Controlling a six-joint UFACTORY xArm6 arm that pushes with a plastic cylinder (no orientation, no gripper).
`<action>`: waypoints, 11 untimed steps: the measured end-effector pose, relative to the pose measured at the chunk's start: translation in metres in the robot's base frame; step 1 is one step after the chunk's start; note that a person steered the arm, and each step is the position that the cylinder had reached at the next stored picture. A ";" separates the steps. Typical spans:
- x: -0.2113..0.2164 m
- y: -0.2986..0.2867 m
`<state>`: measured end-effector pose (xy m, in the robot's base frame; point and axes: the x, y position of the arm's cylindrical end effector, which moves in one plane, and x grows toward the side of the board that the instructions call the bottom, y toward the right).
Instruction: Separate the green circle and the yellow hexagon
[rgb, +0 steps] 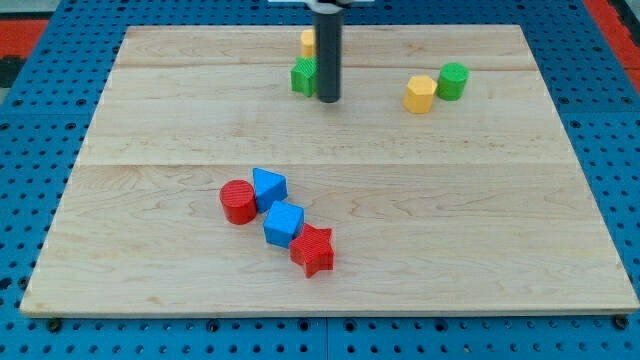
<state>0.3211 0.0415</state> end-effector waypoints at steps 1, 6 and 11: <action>-0.047 0.043; 0.022 0.153; 0.012 0.063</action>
